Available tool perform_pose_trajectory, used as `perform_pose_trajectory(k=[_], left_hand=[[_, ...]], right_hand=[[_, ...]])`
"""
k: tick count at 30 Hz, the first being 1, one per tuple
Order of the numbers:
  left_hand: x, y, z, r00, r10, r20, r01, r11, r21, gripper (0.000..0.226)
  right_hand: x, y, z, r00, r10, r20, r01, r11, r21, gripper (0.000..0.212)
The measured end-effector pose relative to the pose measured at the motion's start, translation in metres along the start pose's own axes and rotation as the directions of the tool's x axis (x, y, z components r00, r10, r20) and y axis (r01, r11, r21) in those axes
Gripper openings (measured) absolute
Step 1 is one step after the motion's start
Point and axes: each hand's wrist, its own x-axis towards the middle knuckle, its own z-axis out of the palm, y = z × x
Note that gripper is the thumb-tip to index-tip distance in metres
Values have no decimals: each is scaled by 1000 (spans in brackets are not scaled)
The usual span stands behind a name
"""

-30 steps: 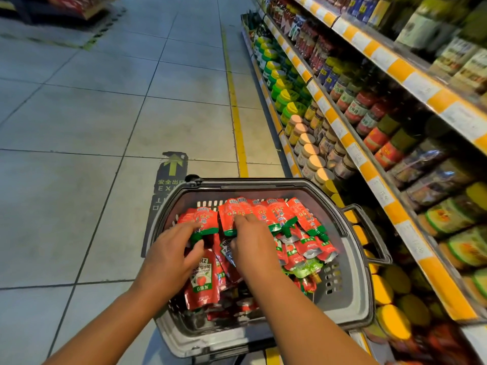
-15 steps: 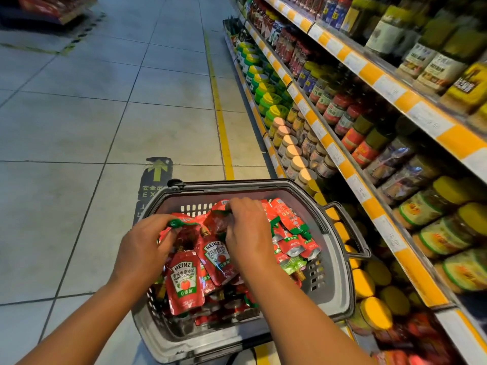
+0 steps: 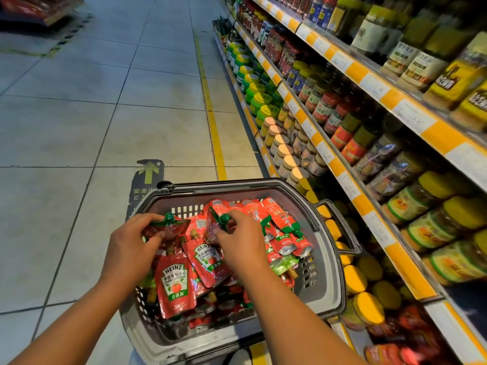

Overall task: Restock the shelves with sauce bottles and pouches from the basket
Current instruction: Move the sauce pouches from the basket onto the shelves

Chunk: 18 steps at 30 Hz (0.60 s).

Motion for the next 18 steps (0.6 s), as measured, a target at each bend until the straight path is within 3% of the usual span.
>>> perform_pose_trajectory(k=[4,6,8,10,13,18], left_hand=[[-1,0,1,999,-26,31,29,997,-75,30],[-3,3,1,999,-44,9,44,995,-88,28],[-5,8,-2,998,-57,-35,52,991,-122,25],[-8,14,-8,995,-58,-78,42,981,-191,25],[-13,29,-22,995,-49,-88,18,945,-325,28],[-21,74,-46,996,33,-84,-64,913,-404,38]], right_hand=[[0,10,-2,999,30,-12,-30,996,-83,14],[-3,15,-4,998,23,-59,-30,993,-115,28],[-5,16,-11,995,29,-93,-38,995,-93,23],[-8,15,-22,989,53,-137,-54,998,-7,13],[-15,14,-47,963,74,-258,-37,989,146,22],[-32,12,-106,912,160,-377,-2,922,387,9]])
